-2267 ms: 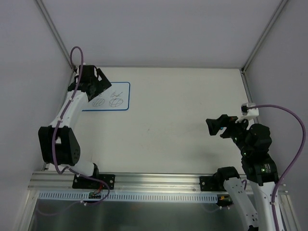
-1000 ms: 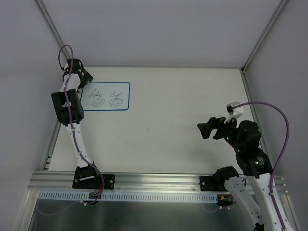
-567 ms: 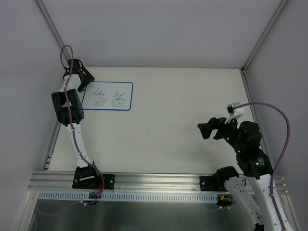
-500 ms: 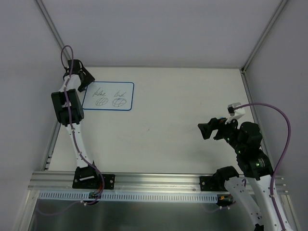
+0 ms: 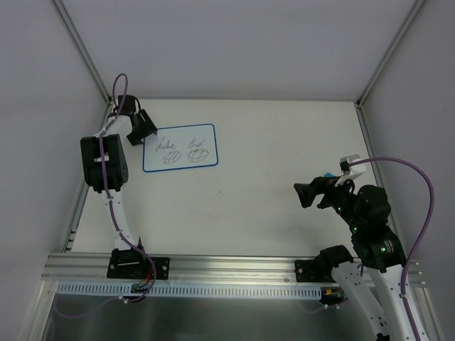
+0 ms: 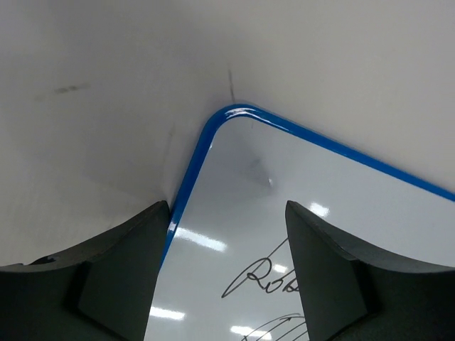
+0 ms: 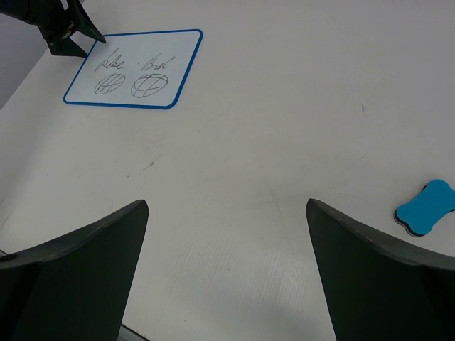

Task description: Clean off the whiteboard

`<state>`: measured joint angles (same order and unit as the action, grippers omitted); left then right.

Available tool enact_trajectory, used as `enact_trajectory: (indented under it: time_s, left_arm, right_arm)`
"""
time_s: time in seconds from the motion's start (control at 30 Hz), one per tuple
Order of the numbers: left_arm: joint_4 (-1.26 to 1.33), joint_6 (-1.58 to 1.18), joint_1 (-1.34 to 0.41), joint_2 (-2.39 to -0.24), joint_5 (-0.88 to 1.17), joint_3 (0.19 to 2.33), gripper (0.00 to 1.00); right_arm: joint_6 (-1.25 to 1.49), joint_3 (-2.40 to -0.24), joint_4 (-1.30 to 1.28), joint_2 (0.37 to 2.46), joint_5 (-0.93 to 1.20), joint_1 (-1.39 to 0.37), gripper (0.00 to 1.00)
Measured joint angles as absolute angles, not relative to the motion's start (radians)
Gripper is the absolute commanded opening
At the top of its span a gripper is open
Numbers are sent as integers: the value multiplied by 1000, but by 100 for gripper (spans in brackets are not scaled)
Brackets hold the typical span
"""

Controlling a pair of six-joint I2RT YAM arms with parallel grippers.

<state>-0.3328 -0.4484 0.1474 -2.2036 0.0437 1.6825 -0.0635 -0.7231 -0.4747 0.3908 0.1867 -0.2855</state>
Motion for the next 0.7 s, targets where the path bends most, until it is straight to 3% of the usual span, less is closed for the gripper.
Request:
enact_trajectory:
  time_s: [0.47,0.7]
  left_arm:
    - [-354,-487,-81,-1955,105,1340,71]
    - [-407,-436,-123,-1892,99,1423,89]
  right_arm:
    - [-64,-722,-475,330,161,-307,99]
    - [-63,-722,-475,327,161,-314,99]
